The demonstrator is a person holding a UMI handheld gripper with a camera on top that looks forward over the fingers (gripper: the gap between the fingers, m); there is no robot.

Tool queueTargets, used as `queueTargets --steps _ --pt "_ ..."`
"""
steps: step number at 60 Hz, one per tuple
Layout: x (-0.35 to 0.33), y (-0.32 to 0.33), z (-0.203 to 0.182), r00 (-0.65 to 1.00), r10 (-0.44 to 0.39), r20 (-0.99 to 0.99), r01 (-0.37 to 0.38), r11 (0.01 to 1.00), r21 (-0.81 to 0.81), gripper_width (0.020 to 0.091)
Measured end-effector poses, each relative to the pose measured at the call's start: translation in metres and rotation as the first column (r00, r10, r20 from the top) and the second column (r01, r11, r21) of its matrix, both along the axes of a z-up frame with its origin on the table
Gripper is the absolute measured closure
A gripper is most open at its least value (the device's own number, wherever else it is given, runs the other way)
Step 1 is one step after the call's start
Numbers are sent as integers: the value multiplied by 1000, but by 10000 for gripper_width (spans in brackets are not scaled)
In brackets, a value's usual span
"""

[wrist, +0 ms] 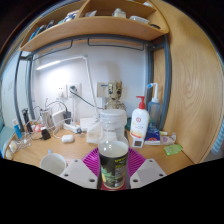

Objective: Pour water

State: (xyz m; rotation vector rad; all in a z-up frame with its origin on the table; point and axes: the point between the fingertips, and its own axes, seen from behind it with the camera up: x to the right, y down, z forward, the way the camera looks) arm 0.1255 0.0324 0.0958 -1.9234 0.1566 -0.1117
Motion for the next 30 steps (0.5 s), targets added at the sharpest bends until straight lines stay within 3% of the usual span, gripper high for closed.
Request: queueTargets --steps 14,30 --pt "-1 4 -20 1000 19 17 -19 999 31 758" --pt "4 -9 -31 1000 -15 -1 15 1000 -26 647"
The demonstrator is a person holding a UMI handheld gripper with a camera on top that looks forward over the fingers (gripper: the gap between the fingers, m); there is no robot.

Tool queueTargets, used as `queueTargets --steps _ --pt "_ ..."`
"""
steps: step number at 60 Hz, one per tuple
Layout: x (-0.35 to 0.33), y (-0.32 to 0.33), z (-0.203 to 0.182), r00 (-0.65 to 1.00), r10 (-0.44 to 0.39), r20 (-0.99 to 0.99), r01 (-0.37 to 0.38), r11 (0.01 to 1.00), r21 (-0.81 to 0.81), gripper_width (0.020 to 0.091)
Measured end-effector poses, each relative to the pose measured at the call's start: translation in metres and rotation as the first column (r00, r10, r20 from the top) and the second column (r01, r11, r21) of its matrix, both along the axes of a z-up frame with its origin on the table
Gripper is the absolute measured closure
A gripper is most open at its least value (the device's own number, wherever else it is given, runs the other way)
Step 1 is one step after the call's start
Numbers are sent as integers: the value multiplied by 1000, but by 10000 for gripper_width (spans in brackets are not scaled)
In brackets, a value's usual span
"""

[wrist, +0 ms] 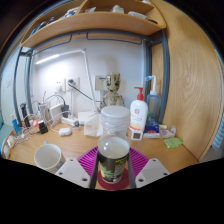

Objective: Pour water

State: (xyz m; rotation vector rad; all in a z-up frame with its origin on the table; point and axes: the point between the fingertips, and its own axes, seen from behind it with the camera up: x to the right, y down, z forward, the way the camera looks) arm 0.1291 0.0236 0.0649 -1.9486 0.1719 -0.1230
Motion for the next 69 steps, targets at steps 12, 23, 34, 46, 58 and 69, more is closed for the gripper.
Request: queueTargets --steps 12,23,34,46,58,69 --pt "-3 -34 -28 1000 -11 -19 8 993 -120 519" --pt "-15 -91 -32 997 71 -4 -70 967 -246 505" --pt "-15 -125 21 991 123 -53 -133 952 -274 506" --pt "-8 -124 76 978 197 -63 -207 944 -256 504" --pt "17 -124 101 983 177 -55 -185 951 -249 514" --pt "25 -121 119 984 160 -82 -173 963 -206 511"
